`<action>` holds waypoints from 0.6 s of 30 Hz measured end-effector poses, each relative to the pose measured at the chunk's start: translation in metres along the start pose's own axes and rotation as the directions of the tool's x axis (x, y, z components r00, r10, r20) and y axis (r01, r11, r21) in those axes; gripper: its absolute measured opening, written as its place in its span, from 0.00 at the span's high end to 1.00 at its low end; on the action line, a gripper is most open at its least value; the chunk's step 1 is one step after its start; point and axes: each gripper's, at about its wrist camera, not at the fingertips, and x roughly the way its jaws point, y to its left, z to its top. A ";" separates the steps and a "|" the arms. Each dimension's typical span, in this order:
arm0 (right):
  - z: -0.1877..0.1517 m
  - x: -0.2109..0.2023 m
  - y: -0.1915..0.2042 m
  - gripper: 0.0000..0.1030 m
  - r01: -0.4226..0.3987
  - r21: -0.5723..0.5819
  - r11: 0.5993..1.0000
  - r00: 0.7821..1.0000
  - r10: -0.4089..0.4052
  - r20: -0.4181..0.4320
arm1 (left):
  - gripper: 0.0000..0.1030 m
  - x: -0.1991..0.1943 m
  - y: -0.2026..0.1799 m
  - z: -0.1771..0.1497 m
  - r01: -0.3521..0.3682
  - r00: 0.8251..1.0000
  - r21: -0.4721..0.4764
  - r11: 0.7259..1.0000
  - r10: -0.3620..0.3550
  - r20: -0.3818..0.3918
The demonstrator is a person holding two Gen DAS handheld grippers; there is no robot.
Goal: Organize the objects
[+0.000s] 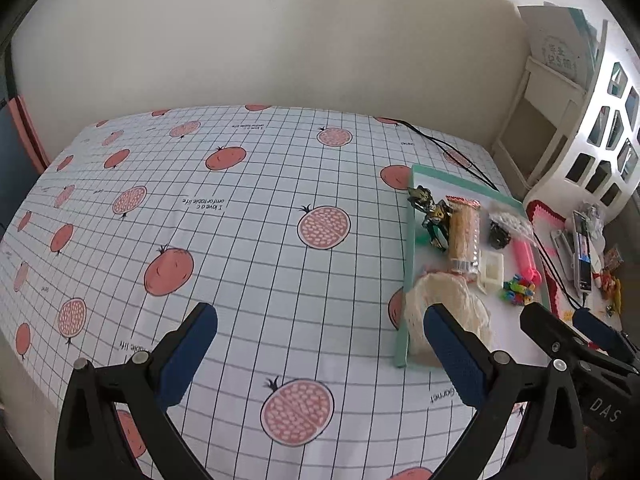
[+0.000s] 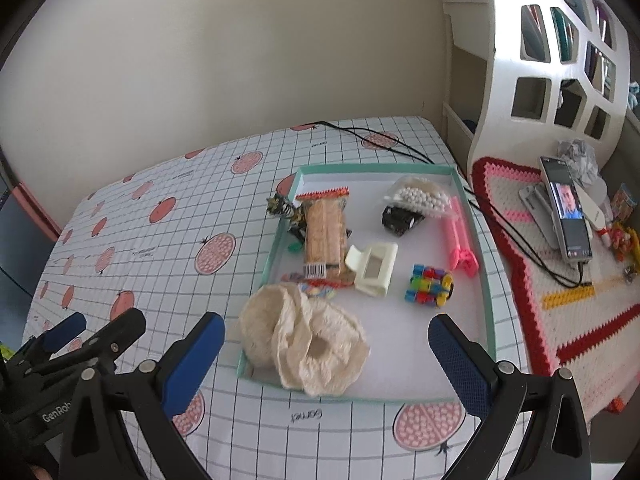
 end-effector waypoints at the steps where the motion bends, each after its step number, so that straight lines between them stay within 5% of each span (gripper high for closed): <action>1: -0.003 -0.002 0.000 0.00 -0.002 0.003 1.000 1.000 0.002 -0.002 | 0.00 -0.001 0.001 -0.001 0.000 1.000 0.001 1.000 0.000 0.000; 18: -0.037 -0.025 0.010 0.00 0.009 -0.029 1.000 1.000 -0.010 -0.011 | 0.00 -0.016 0.022 -0.036 -0.002 1.000 -0.011 1.000 0.001 -0.029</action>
